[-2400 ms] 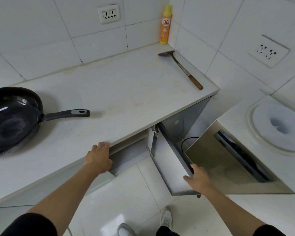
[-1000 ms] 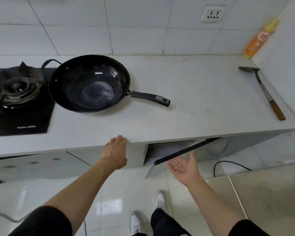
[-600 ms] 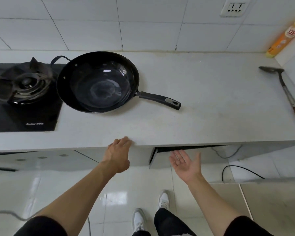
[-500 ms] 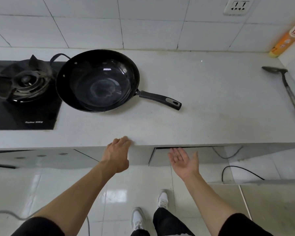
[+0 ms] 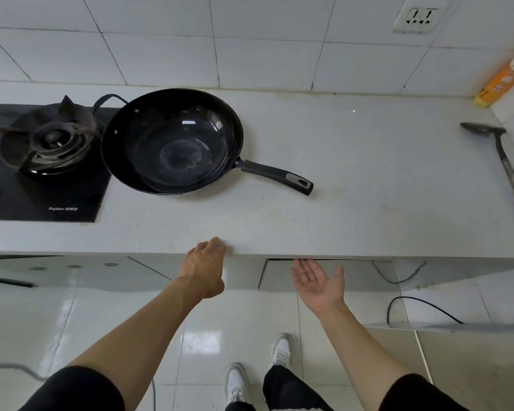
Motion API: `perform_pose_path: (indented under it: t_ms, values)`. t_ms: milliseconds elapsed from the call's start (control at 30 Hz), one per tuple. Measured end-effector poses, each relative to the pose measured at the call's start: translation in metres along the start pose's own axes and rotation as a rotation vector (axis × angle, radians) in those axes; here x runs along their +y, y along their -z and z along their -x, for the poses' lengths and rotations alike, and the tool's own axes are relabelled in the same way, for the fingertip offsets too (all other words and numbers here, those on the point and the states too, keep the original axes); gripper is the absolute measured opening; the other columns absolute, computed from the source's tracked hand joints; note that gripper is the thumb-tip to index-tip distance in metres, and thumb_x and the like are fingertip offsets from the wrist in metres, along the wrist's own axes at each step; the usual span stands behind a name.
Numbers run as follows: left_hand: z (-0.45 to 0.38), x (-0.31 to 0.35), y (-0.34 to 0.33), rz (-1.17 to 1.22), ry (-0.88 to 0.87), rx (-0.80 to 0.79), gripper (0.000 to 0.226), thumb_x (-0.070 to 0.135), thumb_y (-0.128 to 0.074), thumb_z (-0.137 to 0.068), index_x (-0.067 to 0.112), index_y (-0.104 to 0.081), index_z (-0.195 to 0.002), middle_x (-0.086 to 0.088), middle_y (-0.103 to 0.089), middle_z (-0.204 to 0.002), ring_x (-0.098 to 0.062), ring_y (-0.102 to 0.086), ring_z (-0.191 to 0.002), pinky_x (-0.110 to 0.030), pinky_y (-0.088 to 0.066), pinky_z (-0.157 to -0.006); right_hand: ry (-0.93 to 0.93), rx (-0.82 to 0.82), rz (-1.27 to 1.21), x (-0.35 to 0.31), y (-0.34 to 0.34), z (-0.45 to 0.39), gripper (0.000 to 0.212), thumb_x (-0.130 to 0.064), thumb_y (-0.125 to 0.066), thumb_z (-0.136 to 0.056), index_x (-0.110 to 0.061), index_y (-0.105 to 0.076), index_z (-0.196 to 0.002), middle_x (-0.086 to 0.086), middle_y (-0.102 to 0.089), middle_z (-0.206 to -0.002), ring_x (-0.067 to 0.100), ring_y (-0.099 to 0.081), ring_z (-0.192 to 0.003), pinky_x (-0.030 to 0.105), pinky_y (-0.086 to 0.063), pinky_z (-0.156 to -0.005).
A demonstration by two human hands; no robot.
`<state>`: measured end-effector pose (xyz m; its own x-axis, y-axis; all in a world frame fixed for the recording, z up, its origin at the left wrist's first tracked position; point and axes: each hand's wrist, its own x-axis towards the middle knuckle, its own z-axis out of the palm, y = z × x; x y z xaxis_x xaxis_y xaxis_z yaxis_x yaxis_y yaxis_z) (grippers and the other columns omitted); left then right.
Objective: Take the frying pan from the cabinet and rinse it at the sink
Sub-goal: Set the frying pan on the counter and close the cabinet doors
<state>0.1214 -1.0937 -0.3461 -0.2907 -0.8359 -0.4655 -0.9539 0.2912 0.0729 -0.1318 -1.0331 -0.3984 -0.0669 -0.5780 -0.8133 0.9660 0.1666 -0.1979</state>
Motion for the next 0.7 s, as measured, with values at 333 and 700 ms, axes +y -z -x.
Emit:
perform_pose_path:
  t_ms: [333,700]
  values:
    - [0.007,0.006,0.0,0.103,0.058,0.017,0.065,0.016,-0.057,-0.079,0.012,-0.034,-0.14,0.0,-0.025,-0.154,-0.025,-0.033,-0.134,-0.033,-0.034,-0.11,-0.074,-0.015,0.477,-0.017,-0.016,0.022,0.066,-0.057,-0.037,-0.097,-0.002,-0.048,-0.132,0.015,-0.056,-0.13,0.03,-0.058,-0.113,0.045,-0.051,-0.087]
    - [0.019,0.006,0.056,0.193,0.148,0.364,0.047,0.021,-0.055,-0.09,0.014,-0.052,-0.136,-0.001,-0.049,-0.143,-0.022,-0.042,-0.131,-0.036,-0.038,-0.107,0.38,-0.393,1.455,-0.026,-0.098,0.066,0.018,-0.036,-0.059,-0.086,-0.024,-0.066,-0.096,0.0,-0.07,-0.097,0.014,-0.069,-0.088,0.03,-0.054,-0.072]
